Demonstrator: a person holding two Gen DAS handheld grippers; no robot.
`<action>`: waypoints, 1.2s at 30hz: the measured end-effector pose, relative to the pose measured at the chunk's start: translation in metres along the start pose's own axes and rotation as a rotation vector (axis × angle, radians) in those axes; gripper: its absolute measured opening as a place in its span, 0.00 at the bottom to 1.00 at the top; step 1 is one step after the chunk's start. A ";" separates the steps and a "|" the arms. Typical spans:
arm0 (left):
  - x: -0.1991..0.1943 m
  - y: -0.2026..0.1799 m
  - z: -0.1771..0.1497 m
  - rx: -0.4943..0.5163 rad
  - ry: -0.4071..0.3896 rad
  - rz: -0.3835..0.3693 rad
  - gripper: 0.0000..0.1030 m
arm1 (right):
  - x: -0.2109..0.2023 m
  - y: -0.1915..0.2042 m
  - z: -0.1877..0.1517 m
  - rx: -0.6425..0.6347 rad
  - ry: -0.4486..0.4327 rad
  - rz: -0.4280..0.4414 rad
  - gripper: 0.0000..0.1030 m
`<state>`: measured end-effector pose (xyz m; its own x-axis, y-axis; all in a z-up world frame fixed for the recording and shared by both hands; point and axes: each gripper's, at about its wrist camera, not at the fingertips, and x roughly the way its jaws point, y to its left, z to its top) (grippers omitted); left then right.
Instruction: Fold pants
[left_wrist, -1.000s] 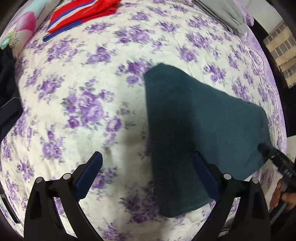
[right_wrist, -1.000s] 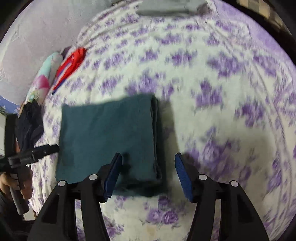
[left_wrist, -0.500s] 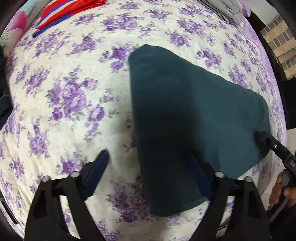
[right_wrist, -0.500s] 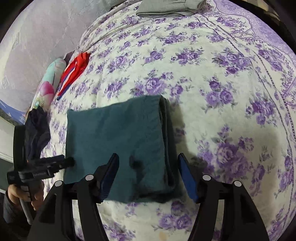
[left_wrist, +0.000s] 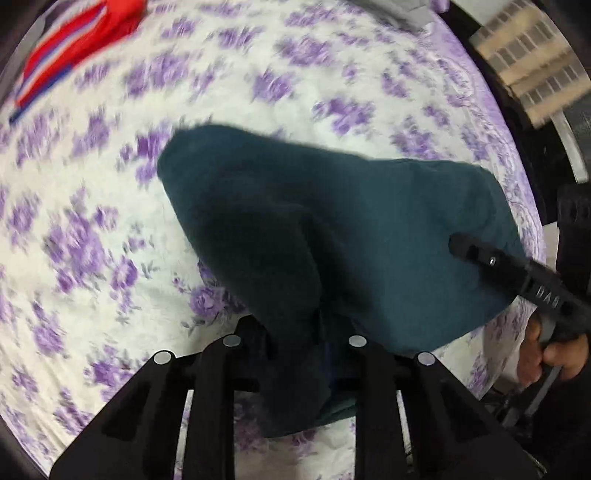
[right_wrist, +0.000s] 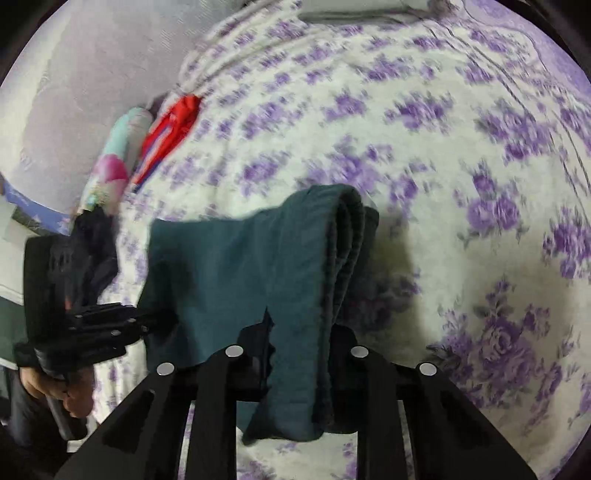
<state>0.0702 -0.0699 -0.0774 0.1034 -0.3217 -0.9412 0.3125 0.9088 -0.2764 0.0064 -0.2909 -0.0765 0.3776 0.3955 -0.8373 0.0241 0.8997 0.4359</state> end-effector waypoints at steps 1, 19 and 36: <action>-0.009 0.000 0.001 -0.004 -0.030 -0.014 0.19 | -0.008 0.006 0.004 -0.022 -0.019 0.015 0.19; -0.103 0.138 0.072 -0.210 -0.324 0.109 0.20 | 0.044 0.157 0.155 -0.390 -0.170 0.076 0.20; -0.021 0.218 0.058 -0.434 -0.244 0.261 0.82 | 0.156 0.131 0.162 -0.390 -0.054 -0.210 0.79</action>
<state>0.1909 0.1192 -0.1068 0.3569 -0.0769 -0.9310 -0.1643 0.9759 -0.1436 0.2188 -0.1415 -0.0964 0.4501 0.1957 -0.8713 -0.2414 0.9660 0.0923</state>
